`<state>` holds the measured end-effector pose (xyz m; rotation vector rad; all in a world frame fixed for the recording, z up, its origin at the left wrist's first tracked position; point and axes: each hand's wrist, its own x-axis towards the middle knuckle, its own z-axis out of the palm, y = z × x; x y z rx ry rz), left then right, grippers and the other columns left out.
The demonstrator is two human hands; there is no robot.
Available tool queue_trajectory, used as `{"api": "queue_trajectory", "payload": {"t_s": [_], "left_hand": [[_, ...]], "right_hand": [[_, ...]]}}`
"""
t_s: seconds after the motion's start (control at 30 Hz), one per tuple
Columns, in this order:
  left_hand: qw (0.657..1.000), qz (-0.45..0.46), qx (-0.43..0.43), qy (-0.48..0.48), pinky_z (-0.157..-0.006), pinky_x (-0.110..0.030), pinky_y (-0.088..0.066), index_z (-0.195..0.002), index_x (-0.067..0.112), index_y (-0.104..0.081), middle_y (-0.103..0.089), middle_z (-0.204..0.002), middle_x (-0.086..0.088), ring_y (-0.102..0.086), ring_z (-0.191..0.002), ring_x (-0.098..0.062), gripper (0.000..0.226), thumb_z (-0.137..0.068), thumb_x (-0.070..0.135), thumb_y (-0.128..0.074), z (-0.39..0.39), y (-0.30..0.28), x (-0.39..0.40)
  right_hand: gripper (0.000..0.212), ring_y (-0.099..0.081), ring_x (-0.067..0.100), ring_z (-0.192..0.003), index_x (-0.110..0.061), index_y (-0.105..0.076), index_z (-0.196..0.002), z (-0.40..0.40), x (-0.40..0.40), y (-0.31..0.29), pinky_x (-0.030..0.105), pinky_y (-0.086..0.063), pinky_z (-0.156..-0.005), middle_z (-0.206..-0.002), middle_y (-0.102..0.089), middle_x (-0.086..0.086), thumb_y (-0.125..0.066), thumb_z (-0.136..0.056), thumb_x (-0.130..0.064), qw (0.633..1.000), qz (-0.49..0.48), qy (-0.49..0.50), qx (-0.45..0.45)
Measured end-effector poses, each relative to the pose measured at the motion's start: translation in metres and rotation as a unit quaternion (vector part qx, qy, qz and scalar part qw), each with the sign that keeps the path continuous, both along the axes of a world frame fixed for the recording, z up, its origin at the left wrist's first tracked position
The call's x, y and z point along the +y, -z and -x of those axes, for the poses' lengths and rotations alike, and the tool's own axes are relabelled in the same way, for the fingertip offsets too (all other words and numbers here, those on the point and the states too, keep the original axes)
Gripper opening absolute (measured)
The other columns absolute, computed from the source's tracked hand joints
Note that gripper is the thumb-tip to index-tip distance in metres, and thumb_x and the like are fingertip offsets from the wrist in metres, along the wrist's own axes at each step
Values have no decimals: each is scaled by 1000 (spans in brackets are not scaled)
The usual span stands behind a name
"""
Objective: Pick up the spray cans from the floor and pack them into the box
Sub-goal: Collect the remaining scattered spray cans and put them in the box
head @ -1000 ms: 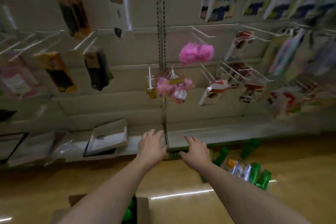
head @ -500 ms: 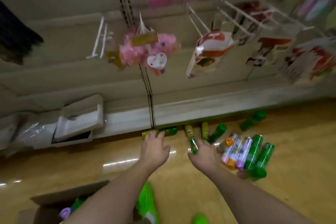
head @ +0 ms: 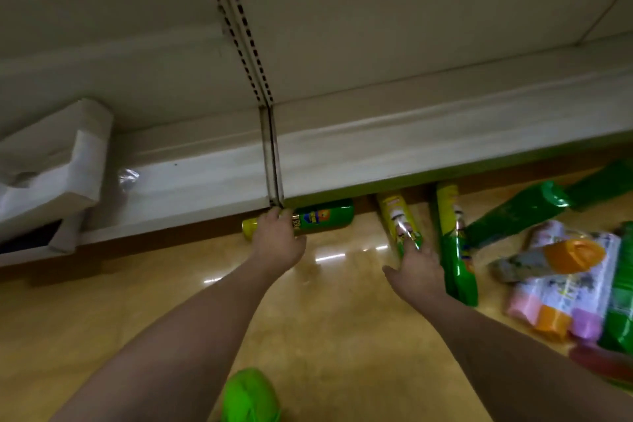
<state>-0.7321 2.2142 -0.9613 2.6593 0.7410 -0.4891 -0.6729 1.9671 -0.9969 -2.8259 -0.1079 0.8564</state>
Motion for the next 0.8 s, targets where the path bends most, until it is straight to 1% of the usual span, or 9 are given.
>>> {"api": "queue_trajectory", "payload": {"t_s": [0.1, 0.23, 0.33, 0.4, 0.53, 0.57, 0.63, 0.7, 0.8], "left_hand": [[1000, -7, 13, -5, -112, -38, -33, -145, 11, -41, -41, -148, -14, -38, -135, -32, 66, -88, 36, -63, -7, 49, 13], [999, -19, 28, -1, -114, -38, -29, -145, 8, -39, -40, -147, -15, -36, -136, -31, 71, -85, 35, -66, -19, 100, 27], [999, -22, 22, -8, -116, -41, -29, -144, 8, -39, -40, -150, -14, -33, -140, -31, 75, -80, 33, -70, -31, 129, 37], [999, -49, 21, 4, -113, -44, -31, -139, 9, -44, -45, -143, -13, -39, -135, -32, 70, -77, 31, -70, -34, 142, 42], [992, -127, 8, 18, -106, -45, -35, -131, 12, -48, -44, -133, -13, -42, -121, -34, 61, -77, 32, -68, -28, 152, 34], [990, -142, 8, 16, -104, -45, -36, -131, 16, -48, -42, -130, -12, -41, -118, -34, 60, -77, 35, -68, -25, 152, 29], [989, -149, 15, 16, -101, -49, -37, -131, 22, -48, -40, -125, -11, -40, -113, -34, 62, -76, 39, -71, -19, 153, 19], [990, -132, 26, 29, -102, -53, -37, -131, 23, -45, -42, -123, -10, -42, -115, -34, 65, -74, 35, -74, -17, 154, 18], [996, -52, 61, 25, -103, -55, -37, -122, 20, -36, -56, -117, -7, -55, -111, -31, 65, -72, 32, -76, -16, 156, 22]], "right_hand": [[85, -31, 37, -140, -18, -20, -154, -10, 9, 42, 44, -34, -110, -157, -21, 21, -63, -88, -50, 997, 37, -45, -40], [90, -21, 40, -146, -19, -13, -156, -29, 14, 79, 51, -27, -114, -161, -13, 21, -63, -88, -51, 997, 38, -21, -63], [97, -25, 41, -144, -23, -5, -156, -41, 12, 99, 55, -28, -112, -159, -14, 21, -66, -86, -51, 998, 17, 17, -54], [99, -31, 40, -140, -23, -3, -156, -44, 10, 108, 54, -32, -109, -156, -22, 20, -68, -86, -49, 997, 11, 36, -67], [98, -39, 36, -130, -14, -11, -154, -45, 10, 114, 48, -40, -101, -143, -37, 19, -72, -82, -39, 993, 38, 55, -100], [94, -41, 36, -127, -11, -17, -151, -43, 10, 114, 45, -41, -99, -138, -40, 19, -73, -80, -37, 993, 45, 58, -96], [79, -45, 34, -118, -7, -35, -137, -37, 11, 117, 41, -43, -93, -127, -43, 17, -73, -73, -34, 993, 40, 70, -84], [68, -49, 33, -110, -8, -41, -126, -31, 12, 118, 37, -45, -84, -120, -45, 15, -74, -72, -31, 993, 8, 93, -66], [64, -58, 33, -105, -11, -37, -121, -21, 15, 117, 33, -43, -75, -115, -52, 12, -74, -74, -32, 994, -17, 101, -38]]}}
